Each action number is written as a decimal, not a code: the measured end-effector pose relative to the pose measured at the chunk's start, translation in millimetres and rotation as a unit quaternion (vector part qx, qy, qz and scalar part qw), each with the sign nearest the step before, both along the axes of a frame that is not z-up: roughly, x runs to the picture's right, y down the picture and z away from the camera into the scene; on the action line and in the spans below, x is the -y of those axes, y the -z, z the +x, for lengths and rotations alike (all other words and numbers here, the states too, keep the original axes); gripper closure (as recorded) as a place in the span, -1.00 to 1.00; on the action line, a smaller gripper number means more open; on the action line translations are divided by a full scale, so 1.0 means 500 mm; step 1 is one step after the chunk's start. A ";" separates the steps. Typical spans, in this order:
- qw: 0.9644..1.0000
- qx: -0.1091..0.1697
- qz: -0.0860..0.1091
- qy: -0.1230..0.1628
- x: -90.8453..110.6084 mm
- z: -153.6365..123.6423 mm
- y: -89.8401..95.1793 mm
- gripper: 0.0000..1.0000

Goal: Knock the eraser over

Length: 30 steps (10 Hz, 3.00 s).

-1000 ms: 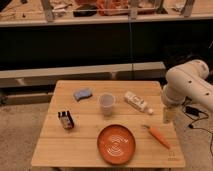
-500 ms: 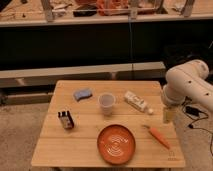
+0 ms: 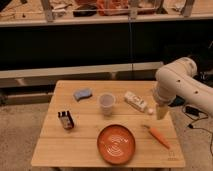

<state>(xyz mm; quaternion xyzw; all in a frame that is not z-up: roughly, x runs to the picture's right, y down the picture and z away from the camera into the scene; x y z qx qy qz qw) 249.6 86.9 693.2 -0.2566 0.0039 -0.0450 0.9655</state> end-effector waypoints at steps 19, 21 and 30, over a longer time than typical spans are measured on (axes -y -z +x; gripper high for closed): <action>0.968 0.135 0.057 0.206 -0.006 -0.337 -0.039 -0.60; 0.959 0.156 0.059 0.229 -0.021 -0.393 -0.050 -0.60; 0.937 0.210 0.063 0.272 -0.067 -0.537 -0.103 -0.60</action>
